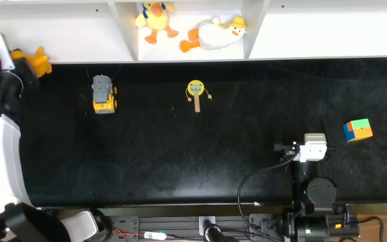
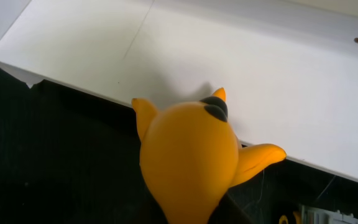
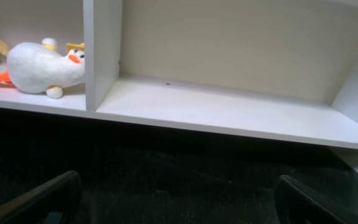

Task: Store Toys

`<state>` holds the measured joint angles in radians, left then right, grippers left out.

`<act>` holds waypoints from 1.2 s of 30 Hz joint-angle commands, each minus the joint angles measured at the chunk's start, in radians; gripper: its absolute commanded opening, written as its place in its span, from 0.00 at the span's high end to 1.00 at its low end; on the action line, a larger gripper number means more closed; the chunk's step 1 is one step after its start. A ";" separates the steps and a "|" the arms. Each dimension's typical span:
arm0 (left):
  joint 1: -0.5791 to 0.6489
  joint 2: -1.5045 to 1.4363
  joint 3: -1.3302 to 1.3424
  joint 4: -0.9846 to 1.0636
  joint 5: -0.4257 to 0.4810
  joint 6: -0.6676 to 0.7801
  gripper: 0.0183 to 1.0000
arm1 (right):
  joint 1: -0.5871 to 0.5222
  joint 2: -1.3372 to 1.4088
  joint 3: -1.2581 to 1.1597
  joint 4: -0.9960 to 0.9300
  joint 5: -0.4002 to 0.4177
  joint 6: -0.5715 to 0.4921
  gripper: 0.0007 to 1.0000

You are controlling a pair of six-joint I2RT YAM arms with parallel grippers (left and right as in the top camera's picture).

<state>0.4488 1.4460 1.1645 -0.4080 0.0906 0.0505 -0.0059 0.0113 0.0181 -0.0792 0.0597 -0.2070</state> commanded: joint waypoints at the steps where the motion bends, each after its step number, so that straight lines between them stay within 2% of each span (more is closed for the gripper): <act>1: -0.001 0.029 0.110 -0.047 -0.051 -0.026 0.98 | -0.002 -0.006 -0.013 0.006 0.005 0.001 0.00; 9: -0.002 0.121 0.286 -0.174 -0.074 -0.018 0.98 | -0.002 -0.006 -0.013 0.006 0.005 0.001 0.01; 36: -0.035 0.282 0.296 -0.046 -0.067 -0.026 0.97 | -0.002 -0.006 -0.013 0.006 0.005 0.001 0.00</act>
<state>0.4202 1.7042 1.4364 -0.4675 0.0250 0.0425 -0.0059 0.0113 0.0181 -0.0788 0.0597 -0.2070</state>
